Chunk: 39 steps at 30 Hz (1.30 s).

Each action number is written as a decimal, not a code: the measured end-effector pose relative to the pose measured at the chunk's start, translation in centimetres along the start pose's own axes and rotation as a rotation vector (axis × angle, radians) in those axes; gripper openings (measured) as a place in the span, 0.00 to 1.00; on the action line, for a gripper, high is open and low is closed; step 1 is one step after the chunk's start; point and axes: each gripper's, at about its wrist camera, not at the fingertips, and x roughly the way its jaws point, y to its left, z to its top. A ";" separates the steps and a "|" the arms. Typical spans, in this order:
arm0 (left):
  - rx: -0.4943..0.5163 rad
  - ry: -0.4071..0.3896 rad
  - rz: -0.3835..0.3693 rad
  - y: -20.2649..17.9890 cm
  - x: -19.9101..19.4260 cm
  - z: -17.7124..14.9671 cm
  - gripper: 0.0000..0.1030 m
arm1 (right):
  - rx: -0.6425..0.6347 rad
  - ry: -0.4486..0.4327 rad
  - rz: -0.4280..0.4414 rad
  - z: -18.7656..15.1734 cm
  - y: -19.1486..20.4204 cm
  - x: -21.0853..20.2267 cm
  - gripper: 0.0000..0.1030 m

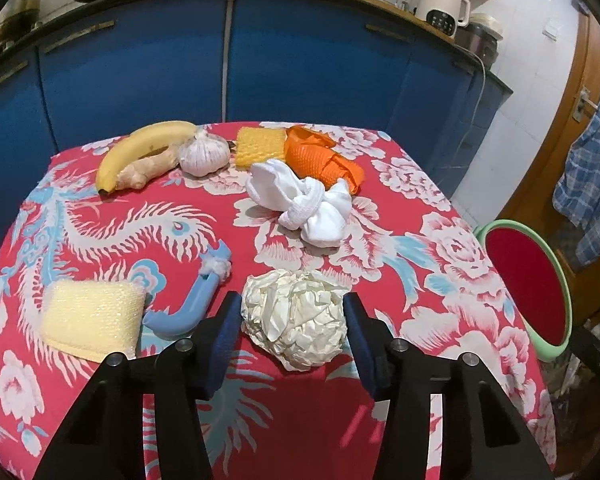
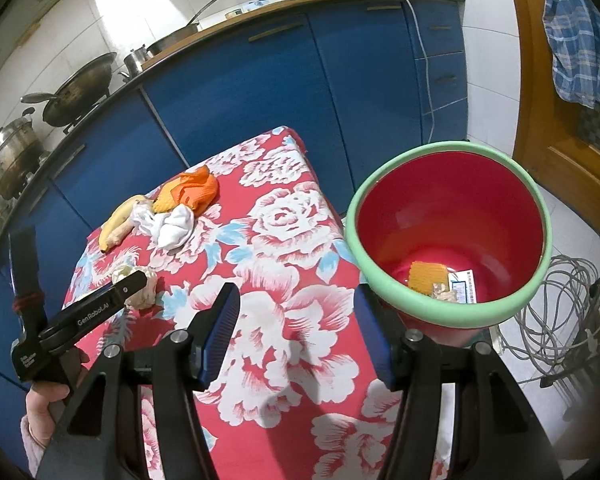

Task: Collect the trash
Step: 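Close the left tool around the white crumpled ball on the table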

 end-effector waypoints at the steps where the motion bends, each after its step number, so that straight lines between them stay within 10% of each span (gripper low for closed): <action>1: 0.000 -0.003 -0.001 0.0 -0.2 0.0 0.51 | -0.002 0.001 0.002 0.0 0.2 0.0 0.59; 39: -0.260 -0.111 0.169 14.5 -6.1 -1.6 0.51 | -0.246 0.164 0.154 -1.3 18.9 9.3 0.59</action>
